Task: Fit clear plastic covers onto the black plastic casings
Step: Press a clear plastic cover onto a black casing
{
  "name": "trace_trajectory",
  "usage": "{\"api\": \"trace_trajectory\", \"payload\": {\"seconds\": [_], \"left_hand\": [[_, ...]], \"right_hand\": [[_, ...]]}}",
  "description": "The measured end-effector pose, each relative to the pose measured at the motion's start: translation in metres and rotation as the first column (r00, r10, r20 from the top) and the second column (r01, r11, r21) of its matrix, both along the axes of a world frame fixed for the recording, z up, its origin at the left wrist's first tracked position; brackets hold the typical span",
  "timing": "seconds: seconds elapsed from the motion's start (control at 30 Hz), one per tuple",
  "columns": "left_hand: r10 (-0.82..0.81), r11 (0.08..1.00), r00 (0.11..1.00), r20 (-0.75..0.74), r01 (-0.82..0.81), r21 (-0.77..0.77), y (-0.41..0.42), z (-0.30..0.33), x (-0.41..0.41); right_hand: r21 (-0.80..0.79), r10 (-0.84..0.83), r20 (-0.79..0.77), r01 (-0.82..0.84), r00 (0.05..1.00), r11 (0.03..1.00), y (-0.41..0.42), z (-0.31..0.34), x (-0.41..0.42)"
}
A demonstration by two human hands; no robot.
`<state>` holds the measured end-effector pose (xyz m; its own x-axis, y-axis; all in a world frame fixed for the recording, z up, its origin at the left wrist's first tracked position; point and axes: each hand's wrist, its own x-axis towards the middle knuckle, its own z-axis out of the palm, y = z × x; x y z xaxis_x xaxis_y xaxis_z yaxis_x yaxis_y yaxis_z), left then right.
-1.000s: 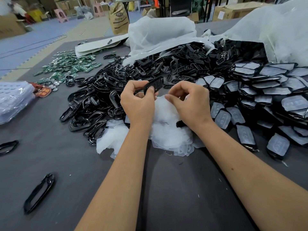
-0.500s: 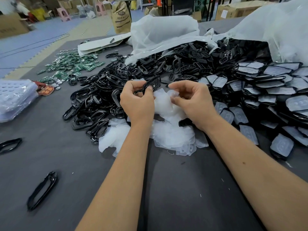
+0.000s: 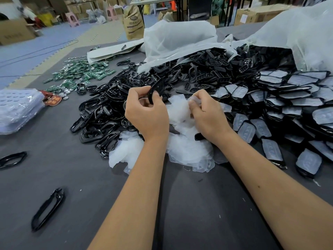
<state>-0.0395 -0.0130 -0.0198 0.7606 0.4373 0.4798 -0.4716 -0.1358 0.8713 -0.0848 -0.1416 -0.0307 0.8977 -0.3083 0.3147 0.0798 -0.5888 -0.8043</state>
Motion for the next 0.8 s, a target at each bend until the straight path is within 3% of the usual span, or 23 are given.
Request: {"api": "trace_trajectory", "payload": {"seconds": [0.17, 0.3, 0.4, 0.53, 0.7, 0.8], "left_hand": [[-0.168, 0.985, 0.986, 0.009, 0.168, -0.023, -0.007, 0.004, -0.004], [-0.271, 0.959, 0.962, -0.026, 0.272, 0.073, -0.008, 0.004, -0.004], [-0.229, 0.954, 0.967, -0.115, 0.246, 0.169, 0.000, -0.001, 0.003], [-0.203, 0.974, 0.932, -0.299, 0.224, 0.037, 0.009, -0.007, 0.011], [-0.190, 0.981, 0.952, -0.239, 0.173, -0.090, 0.012, 0.000, 0.011], [-0.250, 0.965, 0.948, -0.197, 0.228, -0.128, 0.010, 0.003, 0.009]], "right_hand": [[-0.158, 0.128, -0.003, -0.127, 0.992, 0.979, 0.003, 0.000, -0.003], [-0.253, 0.133, 0.025, -0.123, 0.991, 0.960, 0.005, -0.001, -0.003], [-0.101, 0.078, 0.085, -0.069, 0.993, 0.993, 0.003, -0.001, -0.002], [0.244, 0.102, 0.167, -0.141, 0.981, 0.960, 0.000, -0.002, -0.003], [0.295, 0.089, 0.185, -0.142, 0.979, 0.945, -0.006, -0.005, 0.000], [0.410, 0.053, 0.210, -0.137, 0.976, 0.902, -0.009, -0.005, 0.001]]}}
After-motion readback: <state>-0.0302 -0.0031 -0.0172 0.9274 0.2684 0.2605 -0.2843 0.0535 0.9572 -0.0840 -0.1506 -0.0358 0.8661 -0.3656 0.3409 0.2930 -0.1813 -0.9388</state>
